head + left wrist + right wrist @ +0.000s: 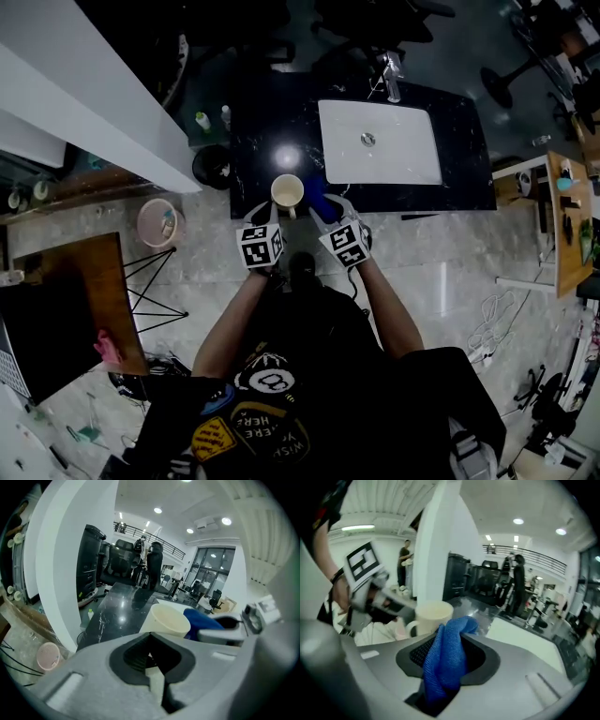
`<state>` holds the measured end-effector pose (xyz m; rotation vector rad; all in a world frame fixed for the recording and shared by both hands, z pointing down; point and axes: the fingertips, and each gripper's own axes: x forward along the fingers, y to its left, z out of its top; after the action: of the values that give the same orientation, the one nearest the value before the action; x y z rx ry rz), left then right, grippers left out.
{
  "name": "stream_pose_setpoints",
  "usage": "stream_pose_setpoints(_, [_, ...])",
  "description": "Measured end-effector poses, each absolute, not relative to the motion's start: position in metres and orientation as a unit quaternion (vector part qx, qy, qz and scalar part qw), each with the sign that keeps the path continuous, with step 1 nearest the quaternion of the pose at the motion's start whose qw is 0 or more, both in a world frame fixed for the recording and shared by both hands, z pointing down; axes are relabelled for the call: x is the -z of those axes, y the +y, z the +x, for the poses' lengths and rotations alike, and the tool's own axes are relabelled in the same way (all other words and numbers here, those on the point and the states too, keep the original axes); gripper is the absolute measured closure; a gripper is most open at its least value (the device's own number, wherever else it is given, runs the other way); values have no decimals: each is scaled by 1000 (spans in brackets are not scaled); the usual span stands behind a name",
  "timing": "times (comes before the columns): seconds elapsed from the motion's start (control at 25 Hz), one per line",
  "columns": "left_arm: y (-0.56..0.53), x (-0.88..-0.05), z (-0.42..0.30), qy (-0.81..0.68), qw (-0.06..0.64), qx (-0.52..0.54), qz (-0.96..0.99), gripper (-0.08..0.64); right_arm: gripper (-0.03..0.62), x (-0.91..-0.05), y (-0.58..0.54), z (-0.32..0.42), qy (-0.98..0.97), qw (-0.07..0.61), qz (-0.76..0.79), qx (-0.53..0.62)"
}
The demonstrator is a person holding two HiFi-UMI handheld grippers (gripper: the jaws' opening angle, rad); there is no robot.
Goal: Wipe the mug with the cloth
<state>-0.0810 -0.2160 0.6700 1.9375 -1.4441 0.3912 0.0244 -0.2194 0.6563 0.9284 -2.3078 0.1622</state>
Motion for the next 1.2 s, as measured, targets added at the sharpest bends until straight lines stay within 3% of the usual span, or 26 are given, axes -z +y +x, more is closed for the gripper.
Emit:
stream_pose_setpoints(0.12, [-218,-670,-83,-556,340,-152,743,555,456,-631,-272,33,-864,278,410,-93])
stream_pose_setpoints(0.2, [-218,-670,-85,-558,343,-150,740,555,456,-631,-282,21,-871,296,384,-82])
stream_pose_setpoints(0.32, [-215,-671,-82,-560,346,-151,738,555,457,-649,-262,10,-874,335,346,-63])
stream_pose_setpoints(0.56, [-216,-673,-79,-558,347,-151,739,555,457,-666,-184,-6,-893,346,280,-69])
stream_pose_setpoints(0.8, [-218,-672,-82,-559,350,-146,737,555,457,-624,-271,25,-849,285,433,-96])
stream_pose_setpoints(1.0, [-215,-674,-80,-558,358,-143,735,555,457,-652,-249,8,-864,381,328,-34])
stream_pose_setpoints(1.2, [-214,-679,-78,-554,366,-141,734,555,458,-656,-178,-3,-905,326,265,-70])
